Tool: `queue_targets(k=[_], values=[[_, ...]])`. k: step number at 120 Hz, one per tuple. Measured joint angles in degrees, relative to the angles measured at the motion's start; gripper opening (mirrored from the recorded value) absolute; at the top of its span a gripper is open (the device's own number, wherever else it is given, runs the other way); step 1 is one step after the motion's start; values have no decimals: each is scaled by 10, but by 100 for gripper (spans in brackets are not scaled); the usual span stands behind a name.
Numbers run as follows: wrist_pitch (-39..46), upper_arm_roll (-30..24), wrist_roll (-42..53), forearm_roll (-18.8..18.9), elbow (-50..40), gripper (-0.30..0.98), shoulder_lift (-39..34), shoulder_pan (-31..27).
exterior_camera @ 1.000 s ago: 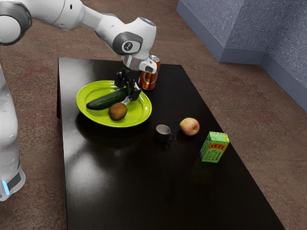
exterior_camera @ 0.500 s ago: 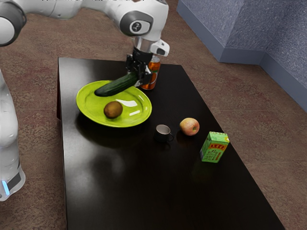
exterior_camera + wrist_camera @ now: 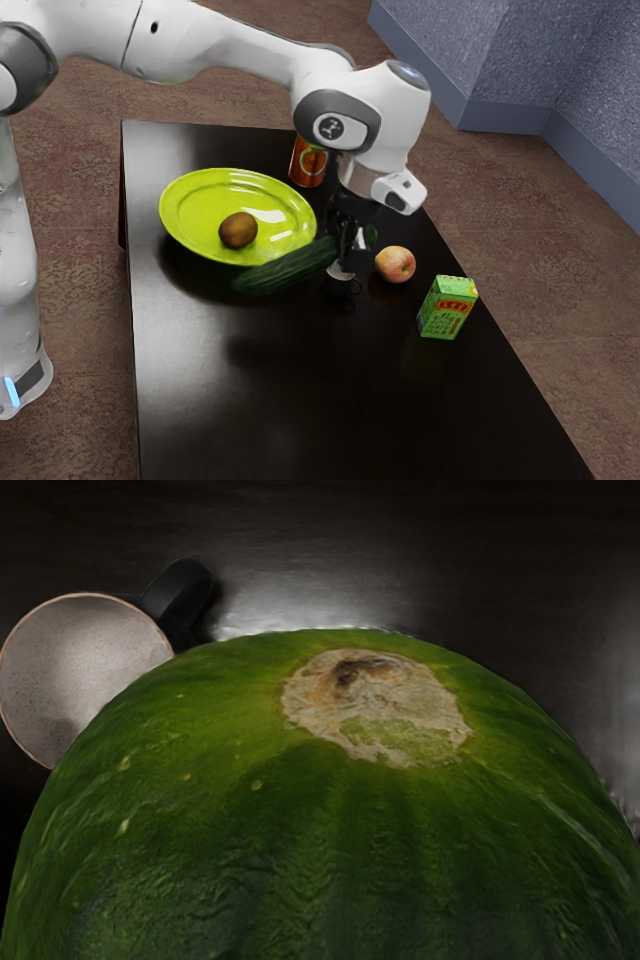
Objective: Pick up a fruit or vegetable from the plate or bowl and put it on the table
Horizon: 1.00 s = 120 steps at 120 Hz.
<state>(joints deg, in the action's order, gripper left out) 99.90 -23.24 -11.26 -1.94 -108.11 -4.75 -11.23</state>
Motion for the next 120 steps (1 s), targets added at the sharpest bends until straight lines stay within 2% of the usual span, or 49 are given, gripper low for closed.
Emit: queue_targets(k=[14, 25, 42, 60, 95, 120], values=[[0, -45, -6, 0, 9, 15, 21, 7], [1, -56, -10, 2, 19, 15, 31, 23], [7, -58, -13, -2, 21, 47, 33, 37], [10, -58, -16, -3, 21, 61, 33, 31], [6, -58, -22, 0, 20, 68, 28, -11], [5, -58, -25, 1, 20, 68, 28, -7]])
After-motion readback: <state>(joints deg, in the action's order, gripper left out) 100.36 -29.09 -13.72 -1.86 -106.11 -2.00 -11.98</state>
